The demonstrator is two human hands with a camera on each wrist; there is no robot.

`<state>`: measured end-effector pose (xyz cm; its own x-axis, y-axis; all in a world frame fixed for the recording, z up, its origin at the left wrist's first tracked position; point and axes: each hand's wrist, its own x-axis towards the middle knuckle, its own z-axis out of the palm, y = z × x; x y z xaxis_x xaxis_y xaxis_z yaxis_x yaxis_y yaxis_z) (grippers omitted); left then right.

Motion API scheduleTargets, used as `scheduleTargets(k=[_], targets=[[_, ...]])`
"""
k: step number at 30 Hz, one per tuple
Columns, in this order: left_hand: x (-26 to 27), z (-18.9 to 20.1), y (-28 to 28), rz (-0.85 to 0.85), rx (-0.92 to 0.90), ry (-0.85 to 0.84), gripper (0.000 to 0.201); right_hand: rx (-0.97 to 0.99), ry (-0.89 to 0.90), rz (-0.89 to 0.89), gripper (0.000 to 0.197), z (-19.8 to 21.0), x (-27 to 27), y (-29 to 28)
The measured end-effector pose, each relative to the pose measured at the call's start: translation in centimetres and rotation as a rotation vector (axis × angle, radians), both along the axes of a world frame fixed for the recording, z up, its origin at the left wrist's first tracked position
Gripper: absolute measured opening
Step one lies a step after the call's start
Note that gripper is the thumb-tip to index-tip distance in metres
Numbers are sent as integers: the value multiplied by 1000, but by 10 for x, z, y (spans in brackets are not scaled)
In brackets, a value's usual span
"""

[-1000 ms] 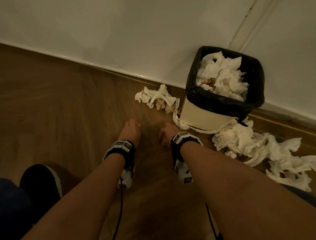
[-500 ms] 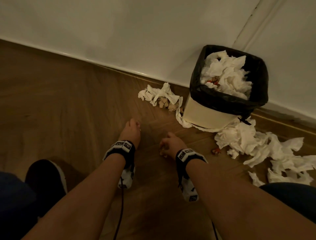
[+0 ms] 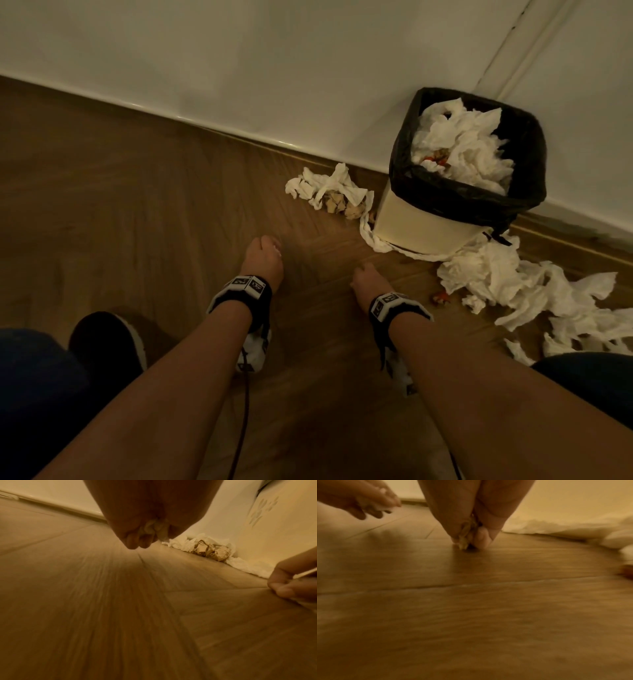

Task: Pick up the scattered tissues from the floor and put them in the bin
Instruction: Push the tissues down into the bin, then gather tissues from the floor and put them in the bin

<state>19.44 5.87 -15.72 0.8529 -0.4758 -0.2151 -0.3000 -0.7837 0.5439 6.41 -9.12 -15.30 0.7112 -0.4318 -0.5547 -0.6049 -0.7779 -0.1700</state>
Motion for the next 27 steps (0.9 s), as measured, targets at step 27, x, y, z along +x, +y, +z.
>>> scheduleTargets(k=[27], targets=[[-64,254,-186,-254,-541,-219,20,-189,-801,-437,24,256,-55,-128]])
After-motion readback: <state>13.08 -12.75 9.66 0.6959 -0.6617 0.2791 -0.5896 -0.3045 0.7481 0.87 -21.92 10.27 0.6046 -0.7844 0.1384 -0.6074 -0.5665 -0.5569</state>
